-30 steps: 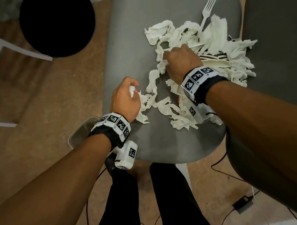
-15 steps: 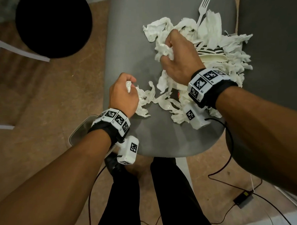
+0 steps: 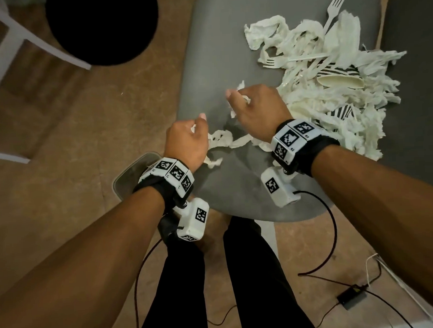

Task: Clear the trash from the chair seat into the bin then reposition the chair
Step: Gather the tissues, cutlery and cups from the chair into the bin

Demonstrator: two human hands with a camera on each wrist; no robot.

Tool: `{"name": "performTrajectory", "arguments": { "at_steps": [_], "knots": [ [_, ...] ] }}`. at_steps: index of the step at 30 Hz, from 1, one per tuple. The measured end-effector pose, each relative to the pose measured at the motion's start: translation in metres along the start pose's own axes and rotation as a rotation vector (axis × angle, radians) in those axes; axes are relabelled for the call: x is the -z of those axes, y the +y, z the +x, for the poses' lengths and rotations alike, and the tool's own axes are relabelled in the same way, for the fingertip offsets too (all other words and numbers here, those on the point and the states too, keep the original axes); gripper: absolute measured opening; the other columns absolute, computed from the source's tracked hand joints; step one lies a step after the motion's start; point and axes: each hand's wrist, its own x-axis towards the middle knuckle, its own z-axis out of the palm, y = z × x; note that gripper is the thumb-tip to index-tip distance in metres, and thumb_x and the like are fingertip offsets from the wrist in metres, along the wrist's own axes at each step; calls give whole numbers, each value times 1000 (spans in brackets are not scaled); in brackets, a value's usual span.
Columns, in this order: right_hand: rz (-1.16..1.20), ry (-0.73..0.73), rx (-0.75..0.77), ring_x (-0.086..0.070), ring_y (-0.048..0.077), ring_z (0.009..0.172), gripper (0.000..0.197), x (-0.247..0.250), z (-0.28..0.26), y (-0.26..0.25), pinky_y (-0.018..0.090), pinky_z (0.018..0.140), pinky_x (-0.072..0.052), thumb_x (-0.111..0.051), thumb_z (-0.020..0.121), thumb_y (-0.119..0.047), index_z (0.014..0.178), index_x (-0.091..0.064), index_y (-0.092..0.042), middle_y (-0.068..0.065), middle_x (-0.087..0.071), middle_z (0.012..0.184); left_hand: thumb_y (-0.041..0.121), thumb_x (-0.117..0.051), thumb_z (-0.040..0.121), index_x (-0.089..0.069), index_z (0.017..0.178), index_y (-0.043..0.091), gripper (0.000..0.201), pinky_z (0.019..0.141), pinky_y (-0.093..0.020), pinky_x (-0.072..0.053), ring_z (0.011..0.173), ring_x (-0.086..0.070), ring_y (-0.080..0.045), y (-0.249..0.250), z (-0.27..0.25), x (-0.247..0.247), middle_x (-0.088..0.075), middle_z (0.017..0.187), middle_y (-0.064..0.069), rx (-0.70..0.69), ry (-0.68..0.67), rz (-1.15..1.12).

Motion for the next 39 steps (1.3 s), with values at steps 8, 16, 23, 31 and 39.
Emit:
{"name": "performTrajectory", "arguments": {
  "at_steps": [8, 16, 23, 31, 39],
  "knots": [
    [13, -45, -11, -36, 24, 50, 41, -45, 1, -53, 38, 51, -39, -51, 90, -26, 59, -48, 0, 24, -54, 59, 31, -50, 97, -36, 51, 6, 54, 48, -31, -28, 44, -33, -16, -42, -4, 48, -37, 49, -5, 103, 59, -125],
    [-49, -354, 64, -53, 20, 59, 48, -150, -19, -108, 30, 60, -36, -46, 99, -36, 56, -50, -17, 3, -55, 60, 31, -52, 95, -40, 49, 11, 51, 51, -32, -31, 47, -39, -20, -129, -12, 103, -40, 46, -1, 243, 148, -66],
    [-72, -577, -160, -58, 34, 119, 49, -253, -34, -99, 33, 89, -43, -36, 101, -48, 130, -58, -15, 15, -61, 131, 38, -52, 87, -51, 67, 8, 36, 65, -36, -41, 67, -51, -23, -203, -25, 125, -53, 65, -3, 399, 81, -131],
    [-135, -684, -127, -34, 28, 146, 65, -279, -39, -85, 33, 117, -29, -46, 99, -31, 158, -21, -19, 9, -32, 162, 34, -56, 79, -67, 83, 27, 14, 76, -49, -60, 87, -69, -25, -237, -28, 112, -69, 86, 0, 520, 19, -266],
    [-98, -571, -21, -62, 29, 119, 62, -233, -20, -87, 36, 101, -51, -45, 99, -25, 157, -24, -24, 10, -55, 146, 28, -52, 91, -73, 111, 24, 29, 94, -30, -51, 103, -66, -19, -214, -23, 103, -73, 112, -1, 438, -67, -62]
  ]
}}
